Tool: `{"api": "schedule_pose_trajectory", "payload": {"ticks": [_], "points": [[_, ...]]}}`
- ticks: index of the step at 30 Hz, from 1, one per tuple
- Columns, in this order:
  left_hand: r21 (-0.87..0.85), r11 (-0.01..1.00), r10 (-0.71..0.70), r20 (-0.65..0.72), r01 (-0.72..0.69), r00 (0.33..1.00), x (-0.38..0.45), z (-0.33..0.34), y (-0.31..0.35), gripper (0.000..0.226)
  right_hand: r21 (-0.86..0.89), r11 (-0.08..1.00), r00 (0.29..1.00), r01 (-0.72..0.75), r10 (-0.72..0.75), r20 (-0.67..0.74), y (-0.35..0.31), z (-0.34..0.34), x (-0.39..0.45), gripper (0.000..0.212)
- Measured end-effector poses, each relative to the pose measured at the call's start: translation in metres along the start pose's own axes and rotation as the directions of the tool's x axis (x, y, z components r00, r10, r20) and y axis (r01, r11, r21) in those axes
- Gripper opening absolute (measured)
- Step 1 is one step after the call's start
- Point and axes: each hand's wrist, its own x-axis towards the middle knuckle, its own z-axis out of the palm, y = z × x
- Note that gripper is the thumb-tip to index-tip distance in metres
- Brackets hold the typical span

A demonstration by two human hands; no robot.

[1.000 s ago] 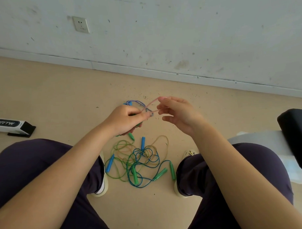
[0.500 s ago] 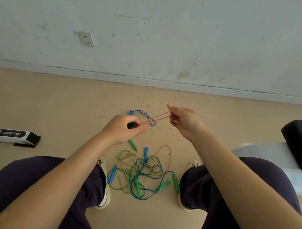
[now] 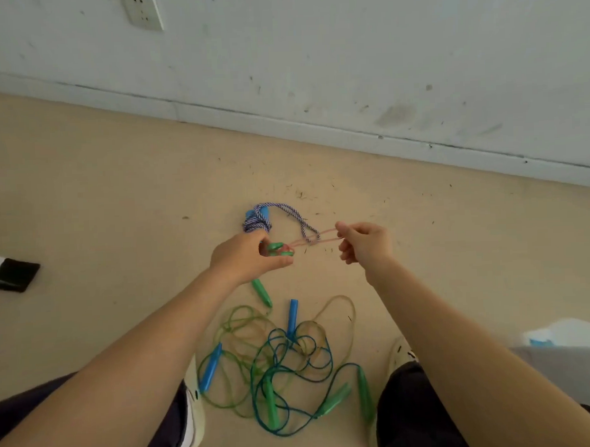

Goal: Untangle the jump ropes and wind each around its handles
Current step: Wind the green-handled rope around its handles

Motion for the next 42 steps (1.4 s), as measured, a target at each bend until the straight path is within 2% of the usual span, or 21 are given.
{"api": "schedule_pose_trajectory", "payload": {"ticks": [2, 5, 6, 8, 9, 11, 13, 16, 19, 21, 24, 25, 27, 30, 32, 34, 37, 42], "points": [[0.099, 0.993, -0.059, -0.020, 0.061, 0.998, 0.032, 0.027, -0.017, 0.057, -0.001, 0.999, 0.999, -0.042, 0.042, 0.027, 0.015, 0.022, 0.031, 0.022], [0.069, 0.996, -0.048, -0.098, 0.055, 0.994, 0.078, 0.048, -0.031, 0.054, 0.088, 0.996, 0.999, -0.034, 0.030, 0.042, 0.019, 0.051, 0.071, 0.021], [0.035, 0.999, -0.019, -0.140, 0.024, 0.990, 0.092, 0.050, -0.035, 0.060, 0.091, 0.996, 0.999, -0.021, 0.017, 0.046, 0.018, 0.058, 0.083, 0.030], [-0.003, 1.000, 0.020, -0.196, -0.020, 0.980, 0.110, 0.054, -0.044, 0.085, 0.067, 0.998, 0.997, -0.021, 0.016, 0.073, 0.022, 0.065, 0.099, 0.064], [-0.031, 0.999, 0.007, -0.203, -0.014, 0.979, 0.115, 0.059, -0.050, 0.090, 0.040, 0.999, 0.995, -0.022, 0.018, 0.100, 0.029, 0.067, 0.102, 0.072], [-0.094, 0.993, -0.086, -0.143, 0.073, 0.986, 0.111, 0.078, -0.066, 0.084, -0.104, 0.994, 0.984, -0.041, 0.058, 0.166, 0.055, 0.069, 0.098, 0.060], [-0.113, 0.970, -0.215, 0.003, 0.214, 0.977, 0.093, 0.109, -0.085, 0.075, -0.323, 0.940, 0.961, -0.112, 0.186, 0.206, 0.096, 0.070, 0.086, 0.044], [-0.104, 0.942, -0.298, 0.185, 0.320, 0.937, 0.053, 0.154, -0.107, 0.073, -0.555, 0.812, 0.916, -0.179, 0.344, 0.208, 0.158, 0.077, 0.067, 0.048], [-0.102, 0.945, -0.290, 0.175, 0.310, 0.941, 0.024, 0.184, -0.118, 0.065, -0.594, 0.789, 0.922, -0.157, 0.332, 0.198, 0.197, 0.086, 0.051, 0.050], [-0.041, 0.962, -0.263, 0.141, 0.271, 0.954, 0.015, 0.198, -0.126, 0.057, -0.607, 0.791, 0.943, -0.078, 0.256, 0.213, 0.211, 0.092, 0.045, 0.046], [-0.080, 0.956, -0.272, 0.136, 0.284, 0.953, 0.010, 0.208, -0.138, 0.038, -0.679, 0.733, 0.951, 0.045, 0.176, 0.253, 0.223, 0.102, 0.045, 0.033], [-0.102, 0.951, -0.275, 0.154, 0.292, 0.949, 0.010, 0.208, -0.140, 0.031, -0.696, 0.716, 0.947, 0.055, 0.183, 0.263, 0.223, 0.104, 0.046, 0.026], [-0.157, 0.934, -0.288, 0.200, 0.321, 0.936, 0.012, 0.205, -0.141, 0.024, -0.716, 0.698, 0.935, 0.039, 0.227, 0.272, 0.219, 0.107, 0.045, 0.026], [-0.335, 0.846, -0.339, 0.262, 0.414, 0.904, 0.013, 0.190, -0.130, 0.021, -0.612, 0.788, 0.928, -0.069, 0.276, 0.251, 0.207, 0.102, 0.040, 0.020], [-0.449, 0.778, -0.326, 0.310, 0.440, 0.893, 0.010, 0.172, -0.116, 0.021, -0.430, 0.888, 0.929, -0.160, 0.283, 0.239, 0.193, 0.094, 0.034, 0.019], [-0.531, 0.742, -0.262, 0.331, 0.409, 0.906, 0.004, 0.149, -0.097, 0.018, -0.213, 0.954, 0.925, -0.212, 0.266, 0.270, 0.171, 0.082, 0.023, 0.019], [-0.648, 0.683, -0.186, 0.294, 0.338, 0.938, -0.015, 0.110, -0.064, 0.018, -0.077, 0.982, 0.918, -0.170, 0.187, 0.350, 0.126, 0.062, -0.002, 0.020], [-0.744, 0.648, -0.048, 0.175, 0.164, 0.983, -0.064, 0.031, -0.001, 0.013, -0.074, 0.997, 0.883, -0.035, 0.065, 0.466, 0.046, 0.028, -0.060, 0.029]]}}
